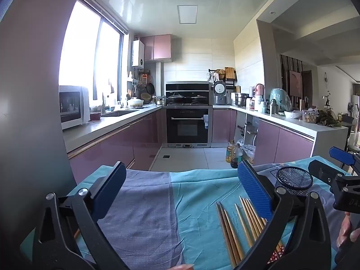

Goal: Organize utensils

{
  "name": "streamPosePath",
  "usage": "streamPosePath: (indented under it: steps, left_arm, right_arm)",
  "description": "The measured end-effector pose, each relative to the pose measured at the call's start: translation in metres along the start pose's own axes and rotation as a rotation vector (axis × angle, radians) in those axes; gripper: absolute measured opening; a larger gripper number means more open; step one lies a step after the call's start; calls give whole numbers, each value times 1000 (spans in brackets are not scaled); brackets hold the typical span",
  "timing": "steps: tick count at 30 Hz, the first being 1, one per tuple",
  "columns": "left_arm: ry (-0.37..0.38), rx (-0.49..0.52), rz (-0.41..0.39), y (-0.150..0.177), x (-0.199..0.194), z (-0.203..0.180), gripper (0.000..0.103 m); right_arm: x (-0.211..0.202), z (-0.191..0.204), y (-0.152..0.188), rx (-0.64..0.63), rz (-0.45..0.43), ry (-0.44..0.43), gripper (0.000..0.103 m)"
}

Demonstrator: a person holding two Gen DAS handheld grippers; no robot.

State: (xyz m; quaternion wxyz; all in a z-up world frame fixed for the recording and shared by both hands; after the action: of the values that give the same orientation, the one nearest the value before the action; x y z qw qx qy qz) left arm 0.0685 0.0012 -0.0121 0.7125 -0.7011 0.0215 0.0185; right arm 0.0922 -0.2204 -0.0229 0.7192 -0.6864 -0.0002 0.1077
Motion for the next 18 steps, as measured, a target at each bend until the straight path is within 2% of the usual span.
streamPosePath:
  steps: [16, 18]
  left_arm:
    - [5, 3, -23, 0, -2, 0, 98]
    - [4, -2, -24, -3, -3, 1, 98]
  right_arm:
    - [-4, 3, -9, -15, -25, 1, 97]
    - [-6, 1, -3, -15, -28, -3, 97]
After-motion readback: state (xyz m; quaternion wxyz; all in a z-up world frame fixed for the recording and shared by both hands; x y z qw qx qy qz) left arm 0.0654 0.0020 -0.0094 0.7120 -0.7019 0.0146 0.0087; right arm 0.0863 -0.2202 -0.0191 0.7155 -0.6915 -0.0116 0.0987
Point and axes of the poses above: each gripper's, at about its wrist camera, not at the fingertips, and x roughly the way its jaws point, z to its left, y to its underside, the point moved 7 cm from there along x, roughly the way its jaws point, and after that the axes turned 7 degrees about -z, right-handed, at the moved point
